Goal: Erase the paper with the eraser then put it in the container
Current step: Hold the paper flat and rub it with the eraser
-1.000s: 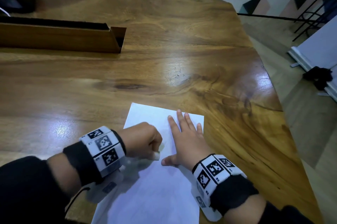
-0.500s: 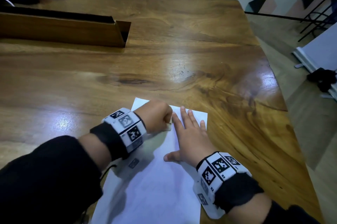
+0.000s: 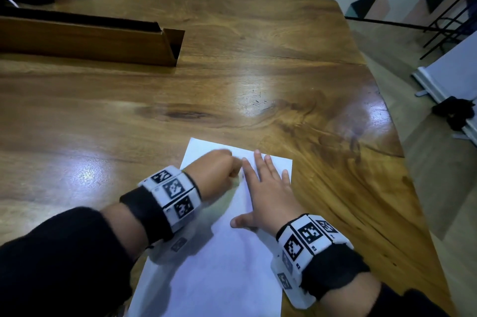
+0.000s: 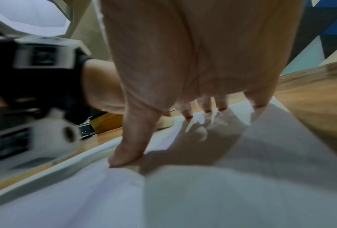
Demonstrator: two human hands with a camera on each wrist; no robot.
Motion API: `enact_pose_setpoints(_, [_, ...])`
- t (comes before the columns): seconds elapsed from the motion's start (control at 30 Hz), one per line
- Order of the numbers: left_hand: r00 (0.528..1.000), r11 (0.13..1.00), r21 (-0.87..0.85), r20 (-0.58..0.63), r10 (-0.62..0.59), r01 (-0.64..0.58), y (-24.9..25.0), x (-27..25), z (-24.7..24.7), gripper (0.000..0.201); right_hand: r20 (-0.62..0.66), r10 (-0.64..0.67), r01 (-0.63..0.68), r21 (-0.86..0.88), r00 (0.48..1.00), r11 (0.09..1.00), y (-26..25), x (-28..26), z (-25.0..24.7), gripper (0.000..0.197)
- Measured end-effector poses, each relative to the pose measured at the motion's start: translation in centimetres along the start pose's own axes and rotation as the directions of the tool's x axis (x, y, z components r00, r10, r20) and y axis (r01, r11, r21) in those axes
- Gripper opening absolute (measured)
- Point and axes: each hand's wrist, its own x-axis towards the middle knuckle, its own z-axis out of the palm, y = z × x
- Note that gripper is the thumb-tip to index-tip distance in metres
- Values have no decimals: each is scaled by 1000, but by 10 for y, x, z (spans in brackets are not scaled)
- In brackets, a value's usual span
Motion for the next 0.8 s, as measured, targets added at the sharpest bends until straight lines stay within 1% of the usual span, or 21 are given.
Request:
enact_pose_setpoints(0.07, [985,997,15,162,66,-70,-1,-17,4,19,-1,0,0,-1,1000,1000,0,1,0,125])
enact_pose_setpoints(0.1, [968,997,15,240,68,-74,-2,-20,3,15,1,2,-2,2,1000,1000,0,1,0,125])
enact_pose_setpoints(0.13, [959,997,18,276,64,-71,-3,-18,-2,10,3,3,-3,6,1000,1000,0,1,0,125])
enact_pose_setpoints(0.17, [960,998,20,275,55,-63,-3,-12,-6,9,4,2,-2,7,1000,1000,0,1,1,126])
enact_pose_setpoints(0.2, [969,999,9,242,42,-46,-3,-4,-9,10,5,1,-1,5,1000,1000,1,1,1,126])
enact_pose_setpoints(0.27, [994,999,-49,106,-12,17,0,9,-11,9,0,0,0,8,1000,1000,1,0,0,125])
enact_pose_setpoints(0.3, [999,997,-75,31,-29,31,2,12,-8,8,-4,-1,1,10,1000,1000,0,0,0,125])
enact_pose_setpoints(0.33, [999,997,-77,-31,-25,22,3,10,-5,7,-7,-4,4,10,1000,1000,0,0,-1,125])
enact_pose_setpoints(0.37, [998,998,-60,-58,-3,0,2,4,0,9,-7,-7,7,11,1000,1000,1,0,-1,124])
enact_pose_setpoints(0.4, [998,999,-38,-50,24,-26,-1,-4,6,15,-7,-7,7,14,1000,1000,1,0,0,124])
enact_pose_setpoints(0.47, [997,998,6,36,68,-68,-7,-20,14,25,-9,-7,8,31,1000,1000,2,0,1,124])
enact_pose_setpoints(0.53, [991,997,9,114,74,-75,-11,-29,16,32,-12,-15,15,58,1000,998,3,-1,2,126])
enact_pose_setpoints(0.6, [987,998,-20,144,65,-63,-13,-31,14,35,-20,-15,16,84,1000,996,4,-1,2,130])
enact_pose_setpoints(0.7, [987,991,-136,160,29,-7,-19,-33,12,26,-6,-16,17,118,1000,993,12,-2,1,138])
enact_pose_setpoints(0.8, [986,957,-283,165,-18,65,-27,-37,15,19,8,-47,46,110,999,993,20,-5,-1,139])
